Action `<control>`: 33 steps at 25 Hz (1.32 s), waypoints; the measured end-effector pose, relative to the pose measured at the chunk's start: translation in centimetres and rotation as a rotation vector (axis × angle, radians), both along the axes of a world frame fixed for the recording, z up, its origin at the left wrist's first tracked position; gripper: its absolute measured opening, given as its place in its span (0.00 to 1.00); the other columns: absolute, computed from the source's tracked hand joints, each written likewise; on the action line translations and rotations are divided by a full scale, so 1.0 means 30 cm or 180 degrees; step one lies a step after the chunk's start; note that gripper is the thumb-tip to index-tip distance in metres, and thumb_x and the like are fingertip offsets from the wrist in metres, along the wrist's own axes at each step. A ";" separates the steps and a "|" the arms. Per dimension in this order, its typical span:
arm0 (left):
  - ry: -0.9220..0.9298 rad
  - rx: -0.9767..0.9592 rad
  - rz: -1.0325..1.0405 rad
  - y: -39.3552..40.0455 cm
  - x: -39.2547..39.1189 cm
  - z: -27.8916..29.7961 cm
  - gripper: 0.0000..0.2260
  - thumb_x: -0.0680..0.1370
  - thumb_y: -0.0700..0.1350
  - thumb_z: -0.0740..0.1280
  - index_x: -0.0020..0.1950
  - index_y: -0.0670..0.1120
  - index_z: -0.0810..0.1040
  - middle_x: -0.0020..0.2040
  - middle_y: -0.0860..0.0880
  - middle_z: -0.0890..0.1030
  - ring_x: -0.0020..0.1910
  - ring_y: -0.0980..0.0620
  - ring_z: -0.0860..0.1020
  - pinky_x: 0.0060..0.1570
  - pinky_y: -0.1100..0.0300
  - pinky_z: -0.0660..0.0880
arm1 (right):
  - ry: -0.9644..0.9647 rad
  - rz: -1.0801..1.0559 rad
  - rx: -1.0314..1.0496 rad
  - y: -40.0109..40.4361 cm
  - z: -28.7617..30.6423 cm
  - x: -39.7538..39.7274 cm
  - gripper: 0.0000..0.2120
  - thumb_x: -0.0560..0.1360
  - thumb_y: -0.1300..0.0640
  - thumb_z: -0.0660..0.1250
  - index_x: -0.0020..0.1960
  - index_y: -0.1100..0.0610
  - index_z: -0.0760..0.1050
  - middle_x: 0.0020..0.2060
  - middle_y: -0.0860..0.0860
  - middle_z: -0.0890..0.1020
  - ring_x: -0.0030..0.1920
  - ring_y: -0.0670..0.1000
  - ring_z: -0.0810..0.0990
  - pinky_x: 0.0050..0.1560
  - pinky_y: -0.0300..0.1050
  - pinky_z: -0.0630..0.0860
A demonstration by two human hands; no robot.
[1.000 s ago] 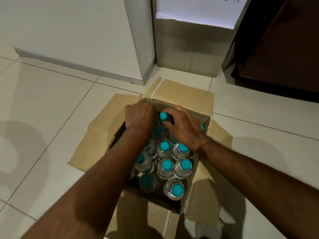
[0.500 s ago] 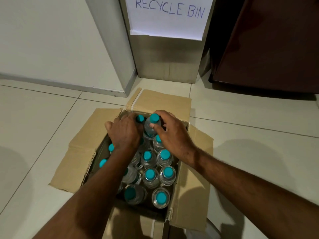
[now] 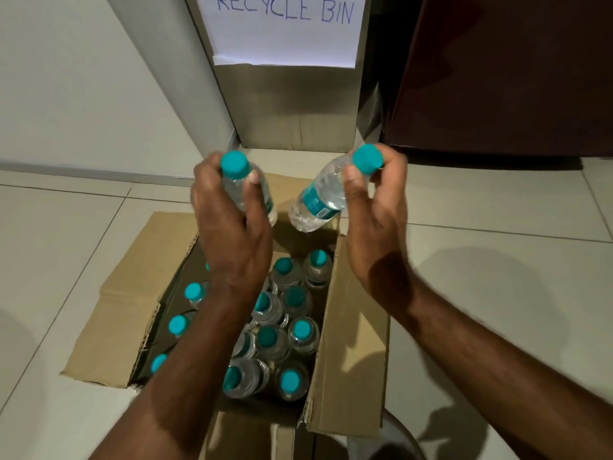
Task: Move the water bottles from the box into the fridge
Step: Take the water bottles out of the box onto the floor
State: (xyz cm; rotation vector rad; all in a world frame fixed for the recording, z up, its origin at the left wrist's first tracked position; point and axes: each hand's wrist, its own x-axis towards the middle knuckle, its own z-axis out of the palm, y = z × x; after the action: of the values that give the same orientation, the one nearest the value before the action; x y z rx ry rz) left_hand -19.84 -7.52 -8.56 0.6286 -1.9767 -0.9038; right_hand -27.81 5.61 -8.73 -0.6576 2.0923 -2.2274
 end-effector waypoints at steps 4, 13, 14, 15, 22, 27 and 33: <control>-0.0062 0.0234 -0.0774 0.093 -0.133 -0.002 0.15 0.84 0.50 0.61 0.67 0.43 0.70 0.60 0.49 0.77 0.57 0.57 0.77 0.54 0.58 0.80 | 0.0290 -0.0438 0.0396 0.100 -0.046 -0.047 0.15 0.84 0.50 0.60 0.69 0.51 0.64 0.60 0.49 0.73 0.59 0.45 0.76 0.54 0.35 0.78; -0.2341 0.0462 -0.1860 0.083 -0.344 -0.136 0.11 0.79 0.47 0.70 0.59 0.48 0.75 0.54 0.50 0.79 0.53 0.50 0.79 0.53 0.58 0.79 | -0.0192 -0.0424 0.1104 0.220 -0.303 -0.052 0.15 0.82 0.54 0.65 0.67 0.53 0.69 0.60 0.47 0.74 0.60 0.43 0.78 0.48 0.25 0.75; -0.2571 0.0506 -0.1896 0.085 -0.354 -0.151 0.11 0.78 0.46 0.71 0.58 0.48 0.75 0.54 0.49 0.79 0.53 0.50 0.79 0.55 0.55 0.80 | -0.0282 -0.0400 0.1153 0.217 -0.323 -0.049 0.15 0.81 0.54 0.65 0.66 0.53 0.70 0.60 0.46 0.75 0.59 0.42 0.78 0.48 0.24 0.75; -0.2763 0.0492 -0.1928 0.088 -0.362 -0.167 0.11 0.78 0.46 0.72 0.58 0.48 0.75 0.54 0.48 0.80 0.53 0.49 0.79 0.57 0.53 0.80 | -0.0378 -0.0378 0.1178 0.213 -0.339 -0.047 0.15 0.81 0.54 0.66 0.66 0.52 0.70 0.59 0.45 0.75 0.58 0.42 0.79 0.48 0.24 0.74; -0.3123 0.0158 -0.1885 0.082 -0.403 -0.233 0.15 0.76 0.48 0.74 0.59 0.48 0.75 0.55 0.48 0.79 0.53 0.49 0.78 0.58 0.53 0.78 | -0.0799 -0.0210 0.1496 0.214 -0.415 -0.040 0.17 0.81 0.54 0.66 0.68 0.54 0.70 0.62 0.49 0.77 0.61 0.51 0.80 0.61 0.43 0.80; -0.3273 0.0309 -0.2073 0.080 -0.406 -0.238 0.13 0.76 0.47 0.74 0.54 0.49 0.72 0.52 0.48 0.78 0.51 0.49 0.78 0.56 0.53 0.79 | -0.0682 -0.0142 0.1902 0.221 -0.415 -0.057 0.17 0.82 0.52 0.65 0.68 0.53 0.69 0.61 0.48 0.77 0.58 0.51 0.80 0.60 0.44 0.80; -0.3375 0.0114 -0.2267 0.081 -0.379 -0.237 0.16 0.76 0.48 0.73 0.59 0.49 0.71 0.55 0.47 0.78 0.53 0.48 0.78 0.57 0.49 0.79 | -0.0565 -0.0186 0.2073 0.231 -0.435 -0.047 0.18 0.78 0.53 0.70 0.66 0.53 0.70 0.57 0.47 0.77 0.54 0.49 0.80 0.57 0.40 0.81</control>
State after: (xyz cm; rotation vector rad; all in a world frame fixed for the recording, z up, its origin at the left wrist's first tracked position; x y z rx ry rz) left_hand -31.21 -5.08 -15.67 0.4436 -3.2715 -1.1360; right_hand -29.20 12.54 -21.76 -0.3365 2.5364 -1.3993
